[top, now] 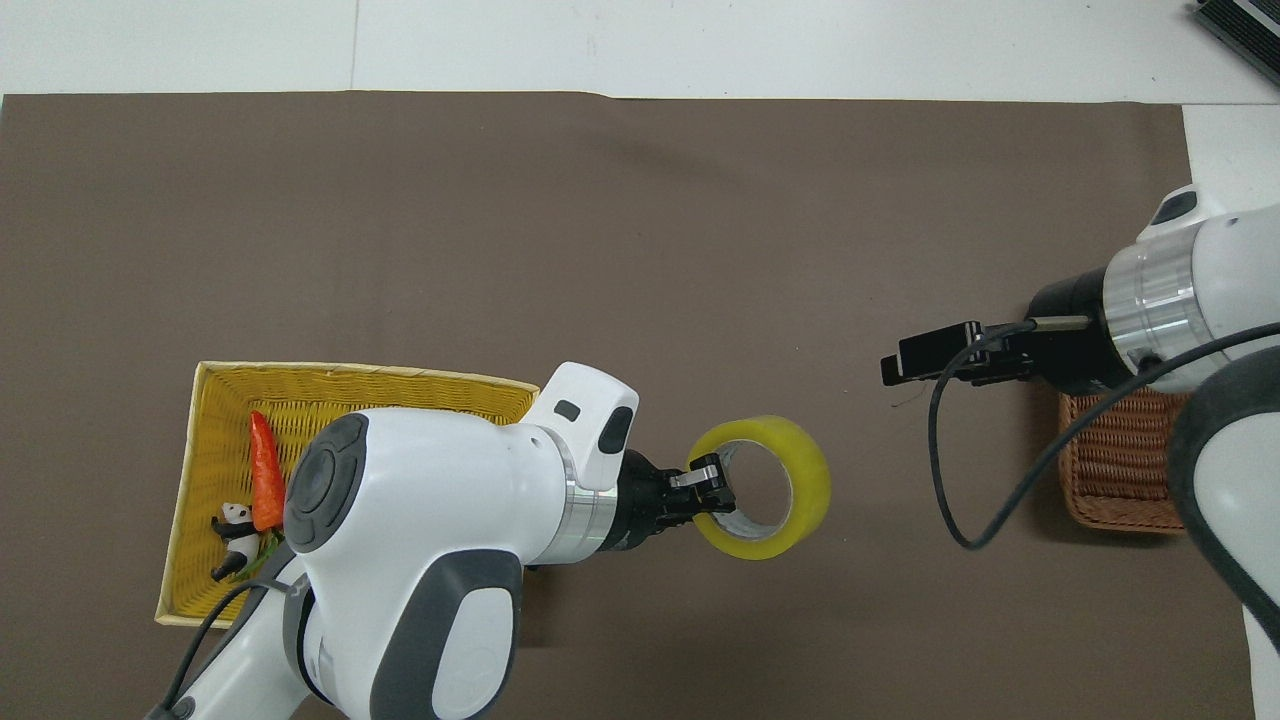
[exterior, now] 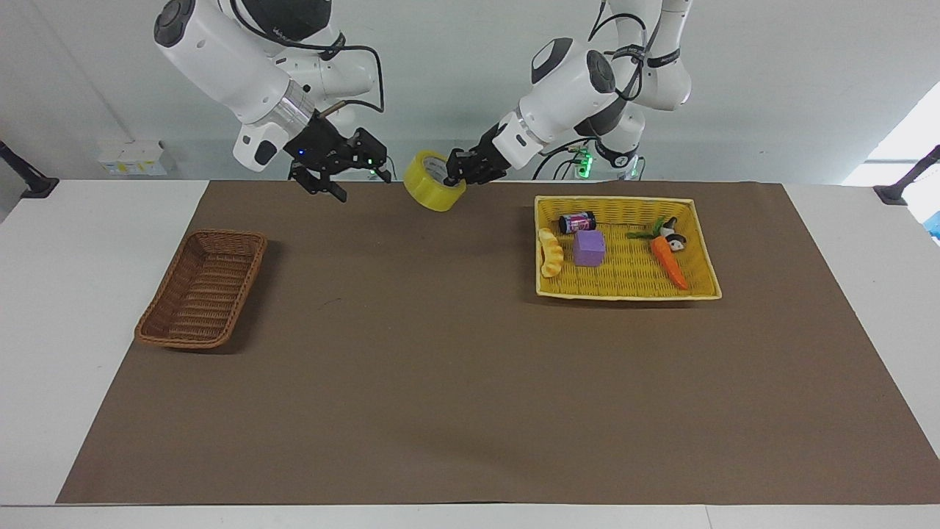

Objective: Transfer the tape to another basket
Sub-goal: 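Grasp the tape rim with the right gripper from the left gripper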

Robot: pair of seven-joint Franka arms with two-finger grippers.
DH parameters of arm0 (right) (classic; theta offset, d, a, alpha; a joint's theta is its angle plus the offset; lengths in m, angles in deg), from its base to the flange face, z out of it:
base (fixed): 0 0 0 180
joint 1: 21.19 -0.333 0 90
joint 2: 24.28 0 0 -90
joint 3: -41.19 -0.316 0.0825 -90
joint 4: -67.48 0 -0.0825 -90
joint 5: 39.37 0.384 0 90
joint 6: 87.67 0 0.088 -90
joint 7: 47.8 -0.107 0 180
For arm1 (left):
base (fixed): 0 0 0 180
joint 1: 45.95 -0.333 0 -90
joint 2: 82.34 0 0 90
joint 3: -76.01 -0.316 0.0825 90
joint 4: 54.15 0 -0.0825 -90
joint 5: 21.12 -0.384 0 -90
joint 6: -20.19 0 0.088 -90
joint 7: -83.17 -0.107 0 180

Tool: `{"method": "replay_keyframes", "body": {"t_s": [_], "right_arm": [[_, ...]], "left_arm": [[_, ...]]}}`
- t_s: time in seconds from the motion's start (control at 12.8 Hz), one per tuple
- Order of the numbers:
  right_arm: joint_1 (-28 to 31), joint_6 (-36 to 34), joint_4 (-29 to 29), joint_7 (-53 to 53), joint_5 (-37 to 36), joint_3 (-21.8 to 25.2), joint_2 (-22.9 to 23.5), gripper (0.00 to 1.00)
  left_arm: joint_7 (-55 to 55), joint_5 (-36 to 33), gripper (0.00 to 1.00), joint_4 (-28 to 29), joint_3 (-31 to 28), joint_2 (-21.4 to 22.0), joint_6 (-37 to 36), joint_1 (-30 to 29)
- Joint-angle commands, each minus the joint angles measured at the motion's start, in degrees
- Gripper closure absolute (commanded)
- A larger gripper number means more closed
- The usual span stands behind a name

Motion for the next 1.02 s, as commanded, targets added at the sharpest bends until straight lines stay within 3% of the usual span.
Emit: {"method": "replay_keyframes", "body": {"t_s": [0.0,0.63,0.86,0.94], "right_arm": [[-0.4,0.64,-9.61,3.56,5.51,0.16,-5.22,0.0],[-3.73,3.8,-12.55,4.99,6.58,0.16,-5.84,0.0],[-3.74,3.28,-13.69,5.6,5.44,0.25,-6.55,0.0],[-3.74,3.28,-13.69,6.13,4.22,0.25,-6.55,0.11]], "left_arm": [[0.83,1.29,1.0,-0.37,-0.46,0.58,0.91,1.83],[0.91,1.29,1.0,-0.54,0.24,0.66,4.24,4.38],[1.0,1.2,1.0,-0.89,0.77,0.14,9.76,5.17],[0.92,1.2,1.0,-1.24,0.86,-0.13,10.83,5.17]]}}
